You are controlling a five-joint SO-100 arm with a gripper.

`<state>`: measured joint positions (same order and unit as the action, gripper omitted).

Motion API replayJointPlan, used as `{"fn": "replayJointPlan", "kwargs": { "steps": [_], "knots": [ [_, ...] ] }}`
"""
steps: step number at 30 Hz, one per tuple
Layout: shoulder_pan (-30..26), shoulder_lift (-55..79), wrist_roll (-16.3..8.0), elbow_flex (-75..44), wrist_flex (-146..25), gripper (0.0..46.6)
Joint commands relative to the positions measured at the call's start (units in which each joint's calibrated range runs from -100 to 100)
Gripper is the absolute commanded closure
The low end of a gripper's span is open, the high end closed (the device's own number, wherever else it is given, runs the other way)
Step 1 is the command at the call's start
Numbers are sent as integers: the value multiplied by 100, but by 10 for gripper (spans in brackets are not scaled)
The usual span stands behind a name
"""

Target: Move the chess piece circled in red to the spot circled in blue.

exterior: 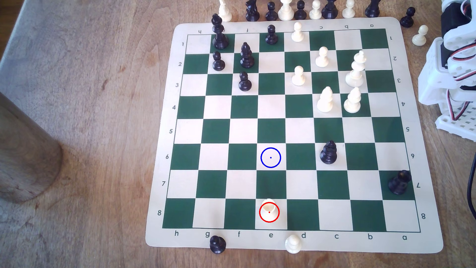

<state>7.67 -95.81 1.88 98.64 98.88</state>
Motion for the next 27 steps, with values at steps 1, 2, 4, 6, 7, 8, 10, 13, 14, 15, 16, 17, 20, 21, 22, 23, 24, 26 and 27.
{"fn": "replayJointPlan", "kwargs": {
  "steps": [1,2,4,6,7,8,10,13,14,15,16,17,20,21,22,23,24,26,27],
  "knots": [
    [43,-3,20,126,79,461],
    [35,-3,20,126,79,462],
    [-317,-3,20,126,-118,464],
    [-450,-3,20,126,-519,464],
    [-489,-3,20,126,-707,464],
    [-513,-3,20,72,-1010,464],
    [-646,-3,20,-182,-1551,464],
    [-959,-3,-5,-590,-3263,464],
    [-1006,6,-10,-680,-3705,464],
    [-1029,6,-15,-744,-4082,464],
    [-1037,6,-20,-780,-4434,464],
    [-1092,6,-20,-871,-5433,464],
    [-1115,6,-24,-1188,-7579,464],
    [-1084,14,-24,-1297,-8422,464],
    [-1084,14,-24,-1297,-8611,464],
    [-1084,14,-24,-1324,-8799,464],
    [-1092,14,-29,-1406,-9119,464],
    [-1138,14,-59,-1587,-9430,464],
    [-1138,14,-59,-1714,-9700,464]
  ]
}}
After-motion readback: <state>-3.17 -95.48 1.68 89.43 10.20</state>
